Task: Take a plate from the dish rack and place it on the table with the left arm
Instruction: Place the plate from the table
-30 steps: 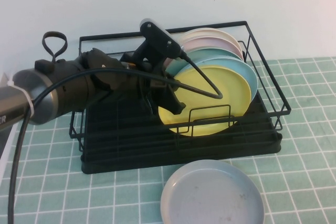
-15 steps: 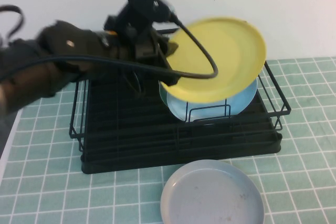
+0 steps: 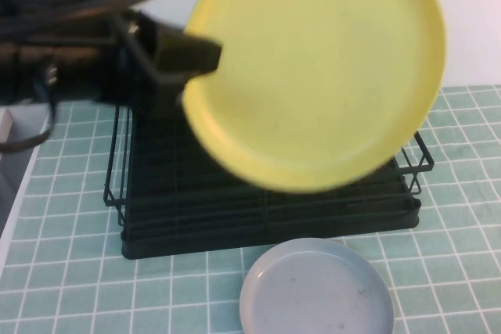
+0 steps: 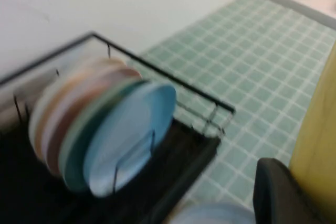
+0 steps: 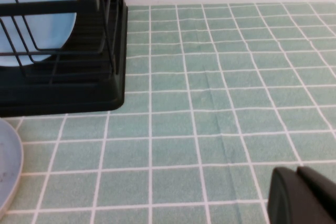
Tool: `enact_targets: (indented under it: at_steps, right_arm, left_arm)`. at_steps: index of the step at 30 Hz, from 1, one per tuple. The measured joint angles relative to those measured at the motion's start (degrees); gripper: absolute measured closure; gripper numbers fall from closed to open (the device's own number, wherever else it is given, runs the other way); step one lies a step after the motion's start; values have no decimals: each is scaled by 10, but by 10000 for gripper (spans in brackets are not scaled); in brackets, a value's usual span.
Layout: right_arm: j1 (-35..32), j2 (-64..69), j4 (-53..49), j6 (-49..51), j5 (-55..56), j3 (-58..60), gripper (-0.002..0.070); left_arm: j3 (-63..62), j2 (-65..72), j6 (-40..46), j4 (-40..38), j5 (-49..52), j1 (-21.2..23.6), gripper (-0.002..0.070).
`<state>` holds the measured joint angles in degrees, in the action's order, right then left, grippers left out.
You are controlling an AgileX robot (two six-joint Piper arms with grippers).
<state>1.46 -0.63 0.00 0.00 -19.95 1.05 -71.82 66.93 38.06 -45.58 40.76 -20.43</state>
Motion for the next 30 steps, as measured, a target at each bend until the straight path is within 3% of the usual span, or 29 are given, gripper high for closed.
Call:
enact_targets:
  at_steps: [5,8,14,20,30]
  right_arm:
    - [0,0,0,0,0,0,678]
    - [0,0,0,0,0,0,678]
    - [0,0,0,0,0,0,678]
    - [0,0,0,0,0,0,678]
    - [0,0,0,0,0,0,678]
  left_arm:
    - [11,0,-65,32,168,34,619]
    - [51,5,-75,28,200,34,619]
    - [205,7,-78,-40,101,35,619]
    - [320,12,-38,-175,-55,36,620]
    - [337,133,66,-291,-39,36,620]
